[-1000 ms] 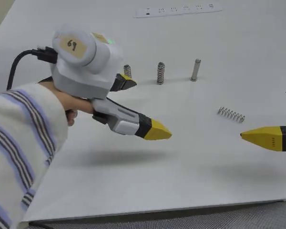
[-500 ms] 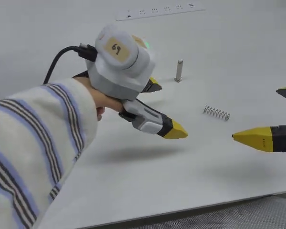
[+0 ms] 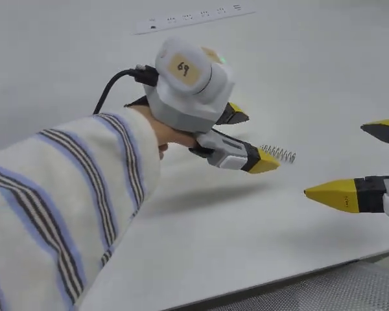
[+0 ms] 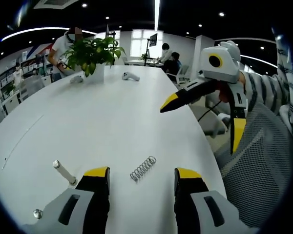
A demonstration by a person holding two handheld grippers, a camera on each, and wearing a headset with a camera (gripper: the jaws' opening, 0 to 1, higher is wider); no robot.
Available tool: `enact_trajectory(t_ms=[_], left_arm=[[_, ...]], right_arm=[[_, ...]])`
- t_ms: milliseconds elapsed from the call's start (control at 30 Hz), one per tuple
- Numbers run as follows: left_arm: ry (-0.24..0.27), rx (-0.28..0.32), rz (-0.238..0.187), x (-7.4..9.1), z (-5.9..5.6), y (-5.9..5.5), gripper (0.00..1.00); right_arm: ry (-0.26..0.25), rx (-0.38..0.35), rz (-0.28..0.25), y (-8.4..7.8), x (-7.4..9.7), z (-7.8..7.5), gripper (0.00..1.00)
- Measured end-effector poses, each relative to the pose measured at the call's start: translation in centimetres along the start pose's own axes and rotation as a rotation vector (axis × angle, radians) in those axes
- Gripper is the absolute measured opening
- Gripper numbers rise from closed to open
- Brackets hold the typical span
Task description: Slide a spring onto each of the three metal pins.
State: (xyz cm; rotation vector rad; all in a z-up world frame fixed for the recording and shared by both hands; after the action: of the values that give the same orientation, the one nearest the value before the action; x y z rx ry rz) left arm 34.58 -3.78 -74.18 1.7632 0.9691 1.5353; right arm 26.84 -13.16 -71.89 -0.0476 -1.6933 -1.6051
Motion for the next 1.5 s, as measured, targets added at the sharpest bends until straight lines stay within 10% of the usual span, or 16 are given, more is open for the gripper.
enact_trajectory(t_ms=[733, 1500], left_arm=[[-0.094, 0.001, 0.092, -3.2, 0.0, -1.2, 0.24], [0.004, -0.041, 0.089, -3.2, -0.7, -2.7, 0.03]], right_arm=[[0.005, 0.0, 0.012, -0.4, 0.6, -0.1, 0.91], [0.011, 0.0, 0.016, -1.0, 0.7, -0.5, 0.88]])
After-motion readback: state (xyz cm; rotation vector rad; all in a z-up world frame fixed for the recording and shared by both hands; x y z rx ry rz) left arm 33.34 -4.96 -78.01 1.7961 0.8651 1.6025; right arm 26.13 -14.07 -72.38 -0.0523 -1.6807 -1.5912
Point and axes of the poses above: the centre of the closed fingertips' face, and the gripper's own axes: x roughly backward along the fingers, z roughly to its left, y roughly out of its top, the point moved 4 cm from there along x, roughly backward along the fingers, and after that the axes turned 9 degrees about -y, right-handed, at the moved point
